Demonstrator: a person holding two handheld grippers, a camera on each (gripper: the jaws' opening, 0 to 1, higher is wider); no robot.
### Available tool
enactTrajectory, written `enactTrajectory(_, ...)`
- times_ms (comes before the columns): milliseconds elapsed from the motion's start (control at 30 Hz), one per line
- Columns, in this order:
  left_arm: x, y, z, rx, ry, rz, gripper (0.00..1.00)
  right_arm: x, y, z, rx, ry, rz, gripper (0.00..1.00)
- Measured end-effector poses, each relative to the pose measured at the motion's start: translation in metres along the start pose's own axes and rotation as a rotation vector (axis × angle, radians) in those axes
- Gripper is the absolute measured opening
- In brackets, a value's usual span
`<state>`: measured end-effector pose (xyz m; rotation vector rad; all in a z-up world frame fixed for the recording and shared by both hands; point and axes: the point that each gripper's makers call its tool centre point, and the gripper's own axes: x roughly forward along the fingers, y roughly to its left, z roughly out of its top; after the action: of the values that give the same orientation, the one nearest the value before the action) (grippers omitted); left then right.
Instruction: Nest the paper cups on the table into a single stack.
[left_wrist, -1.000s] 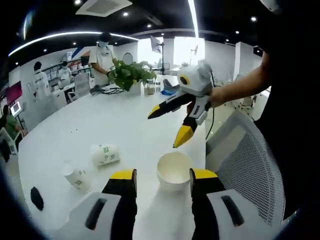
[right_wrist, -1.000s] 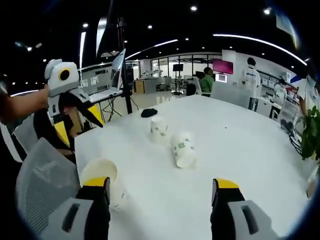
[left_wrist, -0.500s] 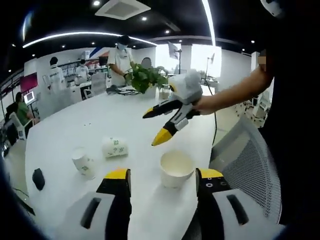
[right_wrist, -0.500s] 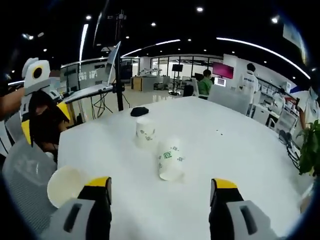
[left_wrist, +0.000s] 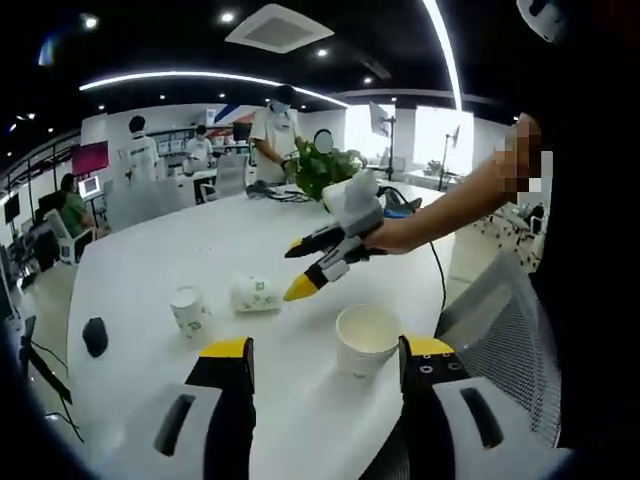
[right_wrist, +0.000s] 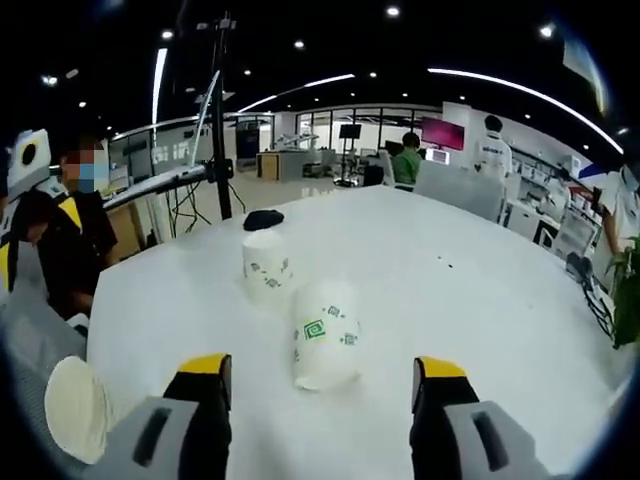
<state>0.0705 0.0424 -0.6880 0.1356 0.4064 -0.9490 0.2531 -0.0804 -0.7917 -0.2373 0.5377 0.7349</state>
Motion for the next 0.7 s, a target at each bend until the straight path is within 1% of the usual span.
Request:
enactTrajectory(67,0.0,-0.001,-0.006,0.002,0.022,0.003,0.58,0.009,-0.005,-0.001,0.006,0.009,-0.002,0.71)
enactTrajectory(167,0.0,-0.002,-0.01,0.003,0.04,0.005,0.6,0.015,-0.007,0.001,0.016,0.014,-0.001,0.69)
enactTrajectory(233,-0.001,-0.002,-0.013,0.011,0.05,0.012,0.61,0.023,-0.011,-0.002,0.018,0.025,0.0,0.67)
enactTrajectory(267,-0.001,-0.002,-0.013,0.015,0.052,0.013,0.61,0.023,-0.01,-0.003,0.016,0.029,0.003,0.66)
enactTrajectory(333,-0.002,-0.003,-0.015,0.034,0.064,0.021,0.61,0.026,-0.008,-0.005,-0.022,0.03,0.013,0.62)
enactTrajectory(367,-0.002,-0.003,-0.015,0.034,0.064,0.02,0.61,0.028,-0.009,-0.006,-0.046,0.036,0.009,0.6)
enactTrajectory(467,-0.002,-0.004,-0.012,0.023,0.048,0.014,0.61,0.034,-0.008,-0.004,-0.046,0.028,0.015,0.55)
enactTrajectory(600,-0.003,-0.002,-0.011,0.012,0.039,0.022,0.61,0.038,-0.004,-0.006,-0.056,0.045,0.021,0.53)
enactTrajectory(700,-0.002,0.0,-0.011,0.005,0.038,0.023,0.61,0.04,-0.001,-0.01,-0.043,0.062,0.022,0.52)
